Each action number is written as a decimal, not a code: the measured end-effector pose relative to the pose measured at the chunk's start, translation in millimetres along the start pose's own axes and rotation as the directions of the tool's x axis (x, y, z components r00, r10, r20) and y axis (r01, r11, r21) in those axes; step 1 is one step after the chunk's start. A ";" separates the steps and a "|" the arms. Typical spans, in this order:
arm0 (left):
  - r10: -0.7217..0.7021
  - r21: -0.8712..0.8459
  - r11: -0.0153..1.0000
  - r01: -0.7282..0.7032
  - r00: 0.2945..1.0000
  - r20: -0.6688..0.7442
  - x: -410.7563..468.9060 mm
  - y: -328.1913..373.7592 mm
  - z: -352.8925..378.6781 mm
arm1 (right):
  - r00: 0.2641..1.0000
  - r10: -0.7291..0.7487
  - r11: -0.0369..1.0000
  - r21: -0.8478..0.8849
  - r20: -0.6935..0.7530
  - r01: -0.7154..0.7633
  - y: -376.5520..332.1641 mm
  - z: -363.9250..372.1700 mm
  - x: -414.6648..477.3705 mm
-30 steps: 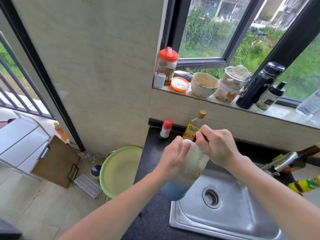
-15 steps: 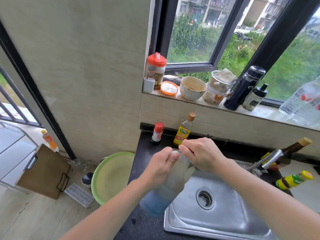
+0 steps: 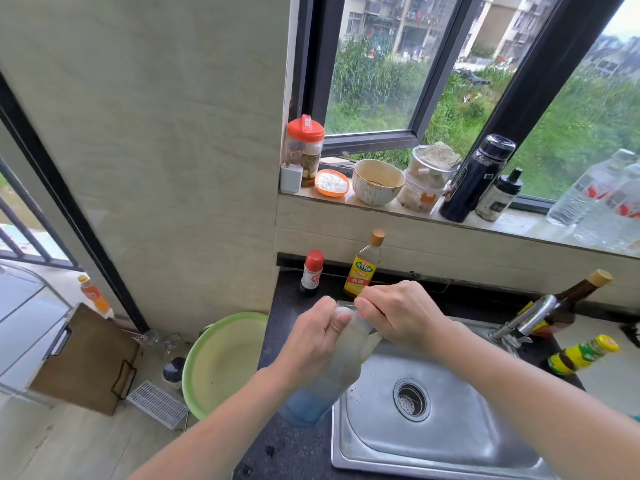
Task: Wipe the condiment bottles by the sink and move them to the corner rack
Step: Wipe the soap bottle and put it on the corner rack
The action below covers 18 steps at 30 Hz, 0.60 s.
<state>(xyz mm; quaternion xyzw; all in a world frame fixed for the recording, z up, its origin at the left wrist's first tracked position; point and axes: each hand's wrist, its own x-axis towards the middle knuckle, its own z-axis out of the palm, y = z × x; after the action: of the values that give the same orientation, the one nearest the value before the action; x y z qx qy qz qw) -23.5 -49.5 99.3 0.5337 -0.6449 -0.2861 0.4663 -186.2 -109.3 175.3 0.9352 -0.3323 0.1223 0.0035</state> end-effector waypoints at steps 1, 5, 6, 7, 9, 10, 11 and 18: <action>0.012 0.002 1.000 -0.012 1.000 0.011 0.7 3.4 -2.1 | 0.998 -0.043 0.999 -0.008 -0.042 0.043 2.1 -0.7 -2.7; 0.018 0.054 0.998 -0.016 0.999 -0.031 -0.2 7.4 -2.1 | 0.990 0.134 0.990 -0.032 -0.039 -0.136 -8.4 2.9 4.4; 0.011 0.074 0.997 -0.006 0.998 -0.057 -1.0 7.0 -0.8 | 0.975 0.220 0.973 -0.080 0.011 -0.218 -12.9 3.7 7.6; 0.008 0.097 0.995 -0.001 0.997 -0.078 -2.1 7.3 0.7 | 0.951 0.296 0.949 -0.142 0.091 -0.282 -15.6 4.5 10.8; 0.031 0.149 0.989 -0.016 0.995 -0.099 -6.3 8.9 4.4 | 0.898 0.357 0.921 -0.255 0.259 -0.293 -21.6 3.0 19.5; 0.052 0.171 0.985 -0.034 0.994 -0.100 -9.2 9.1 5.5 | 0.867 0.376 0.916 -0.270 0.328 -0.295 -24.9 0.7 22.3; 0.066 0.184 0.982 -0.048 0.993 -0.095 -11.7 8.5 5.5 | 0.844 0.383 0.916 -0.268 0.375 -0.297 -27.4 -0.6 23.5; 0.011 0.066 0.998 -0.009 1.000 -0.024 -6.0 -2.4 -12.4 | 1.000 0.000 1.000 -0.024 -0.020 0.000 -15.6 2.7 4.5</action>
<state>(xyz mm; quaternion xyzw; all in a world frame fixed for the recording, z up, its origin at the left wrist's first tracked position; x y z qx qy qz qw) -11.3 -42.8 100.5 0.5490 -0.6510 -0.2558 0.4576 -172.4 -100.2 174.9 0.9339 -0.3337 0.1274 0.0181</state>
